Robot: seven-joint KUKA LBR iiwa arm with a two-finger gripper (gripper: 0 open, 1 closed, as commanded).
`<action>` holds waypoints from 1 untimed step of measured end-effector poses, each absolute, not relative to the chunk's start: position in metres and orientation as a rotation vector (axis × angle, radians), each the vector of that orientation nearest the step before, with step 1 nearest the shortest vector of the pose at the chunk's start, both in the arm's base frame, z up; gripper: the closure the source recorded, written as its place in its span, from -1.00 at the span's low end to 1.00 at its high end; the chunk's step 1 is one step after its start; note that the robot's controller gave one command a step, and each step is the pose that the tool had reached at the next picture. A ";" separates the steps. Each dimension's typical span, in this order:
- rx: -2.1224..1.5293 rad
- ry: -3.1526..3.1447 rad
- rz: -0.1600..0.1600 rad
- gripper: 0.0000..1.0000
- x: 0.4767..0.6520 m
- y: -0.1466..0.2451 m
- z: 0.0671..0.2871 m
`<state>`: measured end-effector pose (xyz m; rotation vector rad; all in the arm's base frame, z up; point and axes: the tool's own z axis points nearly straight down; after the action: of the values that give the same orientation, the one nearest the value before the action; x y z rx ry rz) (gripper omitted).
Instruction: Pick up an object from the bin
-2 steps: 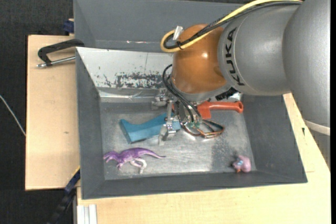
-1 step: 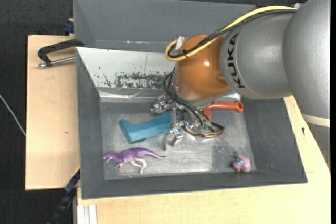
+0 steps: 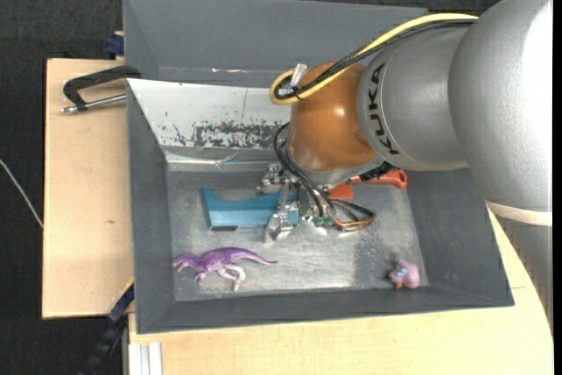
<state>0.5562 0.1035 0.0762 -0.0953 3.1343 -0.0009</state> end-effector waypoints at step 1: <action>-0.094 3.134 -0.001 1.00 0.556 0.103 0.076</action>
Offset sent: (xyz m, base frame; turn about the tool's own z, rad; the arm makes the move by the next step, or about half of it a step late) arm 0.0001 0.0001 0.0559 0.0000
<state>0.5563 0.1034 0.0762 -0.0944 3.1344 -0.0005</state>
